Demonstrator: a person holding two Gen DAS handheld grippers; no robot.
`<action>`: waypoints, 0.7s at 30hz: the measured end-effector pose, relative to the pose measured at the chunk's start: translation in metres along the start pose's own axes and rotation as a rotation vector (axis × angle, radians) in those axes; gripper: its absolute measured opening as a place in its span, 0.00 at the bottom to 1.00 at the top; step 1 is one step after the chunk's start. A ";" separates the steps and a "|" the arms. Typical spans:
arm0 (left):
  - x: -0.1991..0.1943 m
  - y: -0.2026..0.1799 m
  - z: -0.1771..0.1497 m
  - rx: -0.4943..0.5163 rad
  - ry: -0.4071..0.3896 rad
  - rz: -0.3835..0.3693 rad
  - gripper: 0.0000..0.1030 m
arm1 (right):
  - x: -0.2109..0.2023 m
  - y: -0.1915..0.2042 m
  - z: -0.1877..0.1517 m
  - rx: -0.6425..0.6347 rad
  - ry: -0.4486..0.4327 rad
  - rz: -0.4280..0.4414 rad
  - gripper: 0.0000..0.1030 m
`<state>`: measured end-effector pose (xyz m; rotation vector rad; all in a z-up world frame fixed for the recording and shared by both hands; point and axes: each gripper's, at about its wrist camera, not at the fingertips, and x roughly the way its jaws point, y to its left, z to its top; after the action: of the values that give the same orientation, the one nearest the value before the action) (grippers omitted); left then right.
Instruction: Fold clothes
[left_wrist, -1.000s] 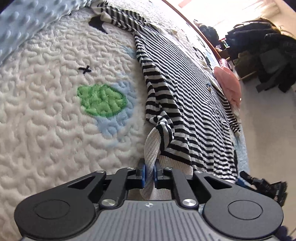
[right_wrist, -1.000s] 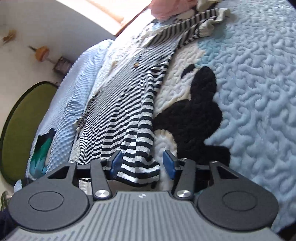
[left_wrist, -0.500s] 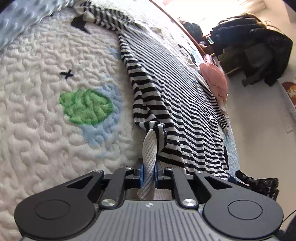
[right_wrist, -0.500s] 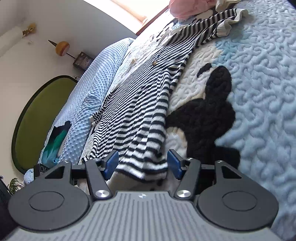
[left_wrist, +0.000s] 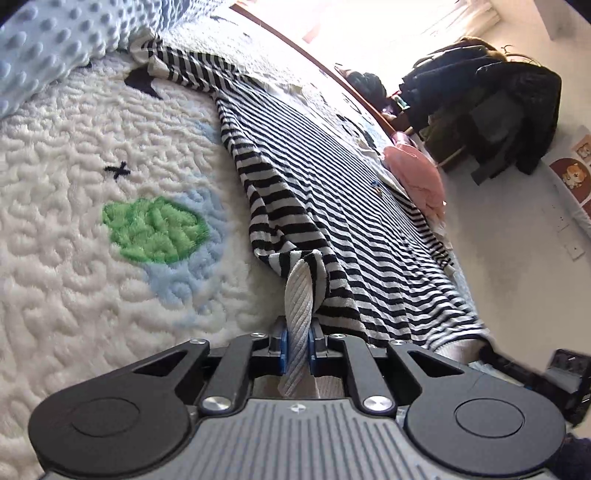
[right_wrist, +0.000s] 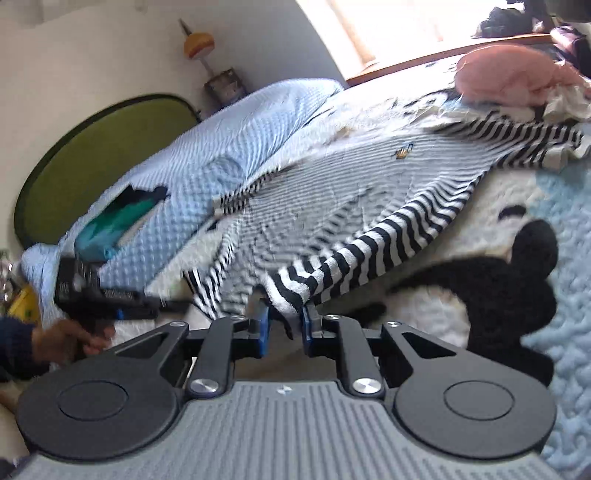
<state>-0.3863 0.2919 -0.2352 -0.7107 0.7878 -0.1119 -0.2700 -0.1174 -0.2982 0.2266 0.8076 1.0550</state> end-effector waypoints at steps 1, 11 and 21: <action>-0.005 0.000 0.000 -0.024 -0.006 -0.007 0.09 | -0.003 0.002 0.007 0.036 -0.003 -0.008 0.17; -0.041 0.001 0.001 -0.140 0.014 0.053 0.08 | -0.015 -0.025 0.042 0.356 0.204 -0.216 0.17; -0.047 0.025 -0.021 -0.198 -0.024 0.071 0.15 | -0.032 -0.032 -0.021 0.277 0.068 -0.187 0.47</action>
<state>-0.4386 0.3155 -0.2324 -0.8684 0.8067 0.0397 -0.2707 -0.1641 -0.3146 0.3446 1.0166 0.7771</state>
